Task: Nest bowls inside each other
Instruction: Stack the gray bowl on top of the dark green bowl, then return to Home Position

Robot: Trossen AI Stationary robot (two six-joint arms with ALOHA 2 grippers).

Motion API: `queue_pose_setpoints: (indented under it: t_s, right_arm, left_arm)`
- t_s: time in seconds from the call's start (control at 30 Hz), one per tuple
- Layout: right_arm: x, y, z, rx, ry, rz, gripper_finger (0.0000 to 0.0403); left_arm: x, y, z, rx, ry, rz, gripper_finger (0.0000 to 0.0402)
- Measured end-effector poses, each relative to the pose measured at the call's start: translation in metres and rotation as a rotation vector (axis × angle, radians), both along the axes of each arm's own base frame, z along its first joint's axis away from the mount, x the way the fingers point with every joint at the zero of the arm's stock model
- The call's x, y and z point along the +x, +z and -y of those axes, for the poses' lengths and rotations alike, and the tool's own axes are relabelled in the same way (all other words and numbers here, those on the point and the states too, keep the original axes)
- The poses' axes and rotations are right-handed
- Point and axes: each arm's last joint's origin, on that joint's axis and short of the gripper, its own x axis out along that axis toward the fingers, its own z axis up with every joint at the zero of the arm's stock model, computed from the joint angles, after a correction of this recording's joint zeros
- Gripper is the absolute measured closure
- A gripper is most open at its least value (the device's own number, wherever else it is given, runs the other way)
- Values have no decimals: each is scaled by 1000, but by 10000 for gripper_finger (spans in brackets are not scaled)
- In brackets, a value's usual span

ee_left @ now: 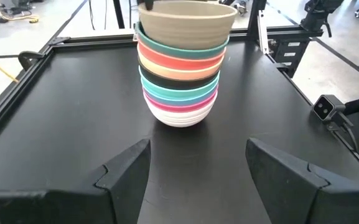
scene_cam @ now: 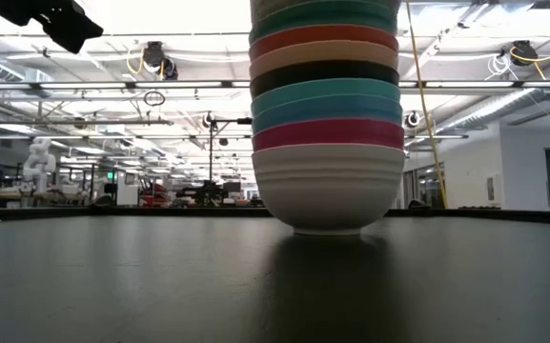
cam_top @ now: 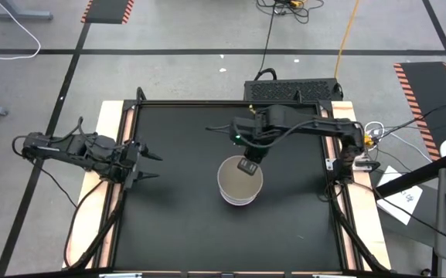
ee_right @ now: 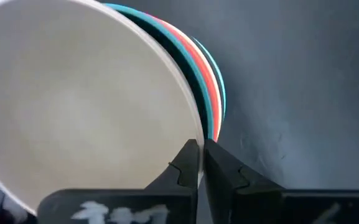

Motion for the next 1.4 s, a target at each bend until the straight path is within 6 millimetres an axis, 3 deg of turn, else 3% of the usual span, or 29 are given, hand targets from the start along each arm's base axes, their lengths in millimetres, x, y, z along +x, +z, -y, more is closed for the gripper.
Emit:
queue_pose_setpoints:
  t_s: [0.17, 0.43, 0.77, 0.93, 1.07, 1.23, 1.3, 1.4]
  right_arm:
    - [12, -18, 5, 23, 13, -65, 402]
    - [11, -15, 7, 19, 7, -47, 393]
    - [4, 13, 7, -6, -21, 156, 285]
    - [-2, 19, 7, -137, -36, 163, 242]
    - [-12, 36, -9, -359, 39, 238, 230]
    - [-33, 70, -44, -518, 169, 494, 230]
    - [-45, 76, -57, -562, 254, 592, 230]
    - [-61, 69, -66, -597, 336, 697, 231]
  left_arm:
    - [0, -1, 0, 2, -9, -9, 135]
    - [-1, -3, 0, 4, -17, -30, 135]
    - [1, -8, 1, -3, -22, -38, 135]
    - [1, -8, 1, -2, -13, -37, 135]
    - [2, -6, -1, 11, 60, -11, 135]
    - [5, 1, 0, 41, 25, 78, 135]
    - [7, 4, 3, 72, -24, 150, 135]
    - [12, 4, 5, 132, -61, 245, 135]
